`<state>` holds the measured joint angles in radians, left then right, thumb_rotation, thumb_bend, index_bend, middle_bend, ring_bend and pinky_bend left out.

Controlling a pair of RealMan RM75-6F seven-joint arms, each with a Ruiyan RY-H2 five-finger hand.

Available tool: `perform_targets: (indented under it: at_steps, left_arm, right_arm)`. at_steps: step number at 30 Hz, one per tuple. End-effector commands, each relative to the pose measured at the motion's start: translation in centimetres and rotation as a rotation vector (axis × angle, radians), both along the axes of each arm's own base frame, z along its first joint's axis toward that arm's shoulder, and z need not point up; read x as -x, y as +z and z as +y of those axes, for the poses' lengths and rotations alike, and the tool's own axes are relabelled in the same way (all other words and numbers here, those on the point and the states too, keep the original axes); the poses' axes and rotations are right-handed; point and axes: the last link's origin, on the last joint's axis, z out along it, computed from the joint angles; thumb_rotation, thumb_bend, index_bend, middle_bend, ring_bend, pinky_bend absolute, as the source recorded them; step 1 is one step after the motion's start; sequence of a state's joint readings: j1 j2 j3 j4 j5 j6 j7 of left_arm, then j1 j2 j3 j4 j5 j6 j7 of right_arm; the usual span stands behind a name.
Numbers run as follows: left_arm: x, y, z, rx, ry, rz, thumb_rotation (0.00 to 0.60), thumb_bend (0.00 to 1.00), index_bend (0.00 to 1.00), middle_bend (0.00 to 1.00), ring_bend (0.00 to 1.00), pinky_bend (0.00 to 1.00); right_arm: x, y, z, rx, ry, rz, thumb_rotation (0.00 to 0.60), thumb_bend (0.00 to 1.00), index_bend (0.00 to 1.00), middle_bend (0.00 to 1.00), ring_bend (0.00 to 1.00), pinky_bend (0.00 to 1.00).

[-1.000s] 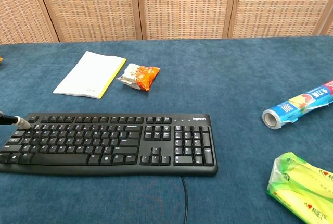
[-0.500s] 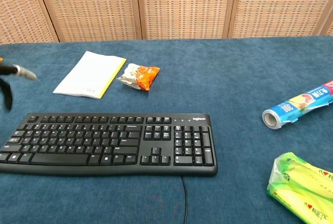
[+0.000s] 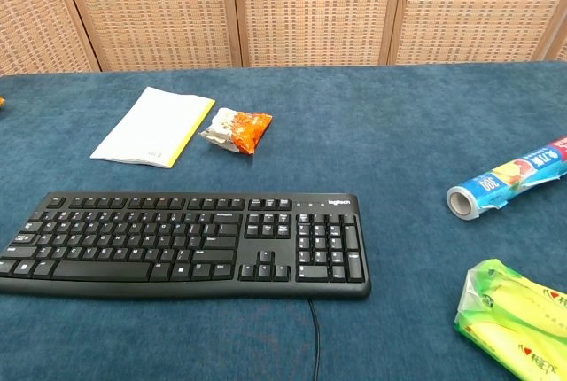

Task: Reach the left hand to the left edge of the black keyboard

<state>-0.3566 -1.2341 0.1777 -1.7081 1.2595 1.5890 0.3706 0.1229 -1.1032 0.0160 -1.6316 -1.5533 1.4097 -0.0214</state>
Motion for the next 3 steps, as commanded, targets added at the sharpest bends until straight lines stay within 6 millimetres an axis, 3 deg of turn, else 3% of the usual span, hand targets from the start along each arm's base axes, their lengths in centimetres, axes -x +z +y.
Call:
perform_targets:
  at_steps: [1, 3]
  left_arm:
    - [1.35, -1.28, -2.2, -0.033, -0.013, -0.005, 0.6, 0.0, 0.0, 0.0, 0.0, 0.0]
    - [1.44, -1.11, -2.35, -0.042, -0.017, -0.005, 0.6, 0.0, 0.0, 0.0, 0.0, 0.0]
  right_arm:
    - [0.03, 0.04, 0.01, 0.001, -0.001, -0.001, 0.6, 0.04, 0.0, 0.0, 0.0, 0.0]
    - [0.05, 0.08, 0.0, 0.003, 0.0, -0.001, 0.6, 0.04, 0.0, 0.0, 0.0, 0.0]
